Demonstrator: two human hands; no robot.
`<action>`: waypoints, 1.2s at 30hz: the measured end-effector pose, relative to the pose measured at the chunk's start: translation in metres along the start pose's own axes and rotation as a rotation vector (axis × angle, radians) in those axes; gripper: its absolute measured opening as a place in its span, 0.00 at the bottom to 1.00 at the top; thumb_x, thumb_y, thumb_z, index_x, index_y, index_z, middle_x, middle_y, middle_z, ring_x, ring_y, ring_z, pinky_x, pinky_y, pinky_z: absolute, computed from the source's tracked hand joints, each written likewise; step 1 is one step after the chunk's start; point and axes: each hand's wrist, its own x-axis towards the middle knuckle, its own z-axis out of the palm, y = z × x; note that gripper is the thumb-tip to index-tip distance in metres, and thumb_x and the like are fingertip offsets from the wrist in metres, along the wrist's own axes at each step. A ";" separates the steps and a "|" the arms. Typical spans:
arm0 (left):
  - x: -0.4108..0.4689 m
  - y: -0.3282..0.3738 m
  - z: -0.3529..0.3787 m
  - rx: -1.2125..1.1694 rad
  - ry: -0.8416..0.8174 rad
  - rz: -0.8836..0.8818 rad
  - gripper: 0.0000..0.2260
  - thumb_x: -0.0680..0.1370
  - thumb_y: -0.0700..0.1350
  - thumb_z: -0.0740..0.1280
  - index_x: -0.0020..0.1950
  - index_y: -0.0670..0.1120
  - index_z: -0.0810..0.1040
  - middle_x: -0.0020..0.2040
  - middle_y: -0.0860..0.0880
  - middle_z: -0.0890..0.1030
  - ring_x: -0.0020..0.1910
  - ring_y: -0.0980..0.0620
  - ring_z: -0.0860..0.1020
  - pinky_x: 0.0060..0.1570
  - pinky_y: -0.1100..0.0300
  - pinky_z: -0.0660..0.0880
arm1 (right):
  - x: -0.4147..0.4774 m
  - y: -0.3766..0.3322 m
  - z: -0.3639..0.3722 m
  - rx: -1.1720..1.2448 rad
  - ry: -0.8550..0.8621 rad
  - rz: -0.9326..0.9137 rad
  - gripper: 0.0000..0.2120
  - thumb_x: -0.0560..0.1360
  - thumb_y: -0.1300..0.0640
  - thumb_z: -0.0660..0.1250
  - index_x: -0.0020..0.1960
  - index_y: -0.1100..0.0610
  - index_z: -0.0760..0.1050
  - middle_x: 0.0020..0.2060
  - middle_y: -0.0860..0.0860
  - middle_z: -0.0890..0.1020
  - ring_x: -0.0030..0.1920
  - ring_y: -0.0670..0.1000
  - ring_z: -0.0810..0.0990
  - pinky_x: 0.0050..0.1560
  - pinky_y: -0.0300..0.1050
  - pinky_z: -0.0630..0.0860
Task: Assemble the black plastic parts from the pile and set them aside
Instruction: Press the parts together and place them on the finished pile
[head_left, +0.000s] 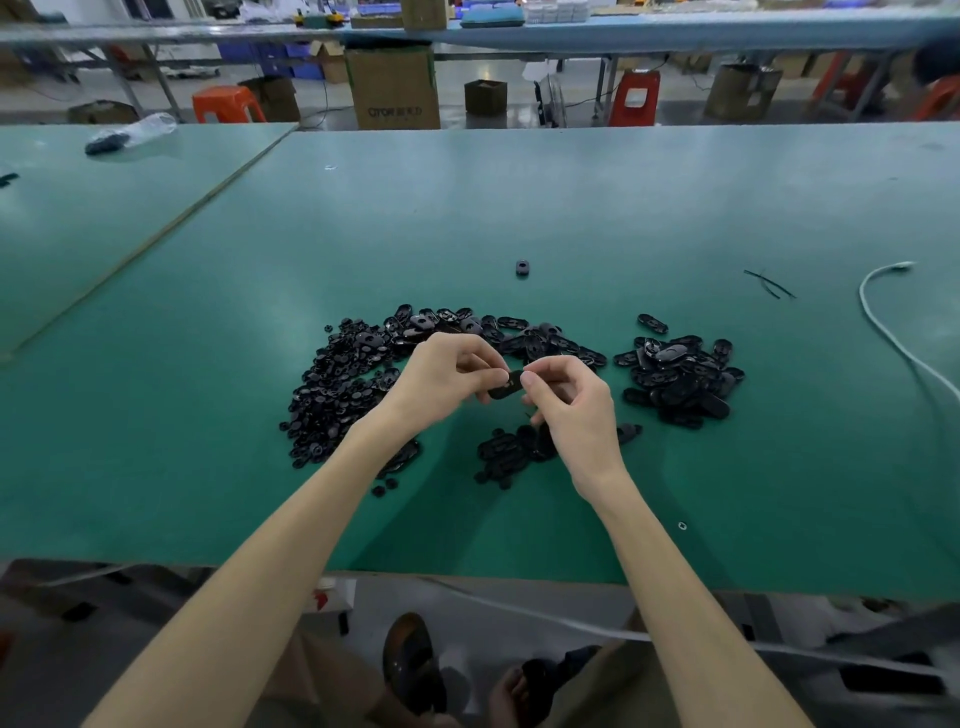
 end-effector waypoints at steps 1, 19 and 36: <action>-0.001 0.000 -0.001 -0.012 -0.007 0.001 0.02 0.78 0.41 0.75 0.48 0.44 0.85 0.38 0.49 0.87 0.35 0.52 0.84 0.41 0.58 0.80 | 0.000 0.000 0.000 0.001 -0.008 0.004 0.03 0.80 0.60 0.72 0.50 0.52 0.81 0.41 0.47 0.85 0.42 0.48 0.84 0.38 0.41 0.79; -0.028 -0.013 -0.056 0.811 -0.104 -0.208 0.04 0.79 0.45 0.73 0.53 0.50 0.81 0.50 0.51 0.80 0.47 0.48 0.78 0.41 0.56 0.70 | 0.001 0.002 0.002 -0.042 -0.020 0.017 0.05 0.80 0.62 0.71 0.53 0.54 0.83 0.44 0.48 0.87 0.39 0.46 0.85 0.41 0.43 0.80; -0.036 -0.020 -0.062 0.638 0.178 -0.145 0.06 0.83 0.41 0.66 0.54 0.44 0.83 0.50 0.48 0.79 0.50 0.45 0.79 0.53 0.49 0.77 | 0.000 0.001 0.001 -0.069 -0.012 0.028 0.05 0.80 0.62 0.71 0.52 0.53 0.83 0.41 0.46 0.87 0.38 0.45 0.85 0.41 0.41 0.80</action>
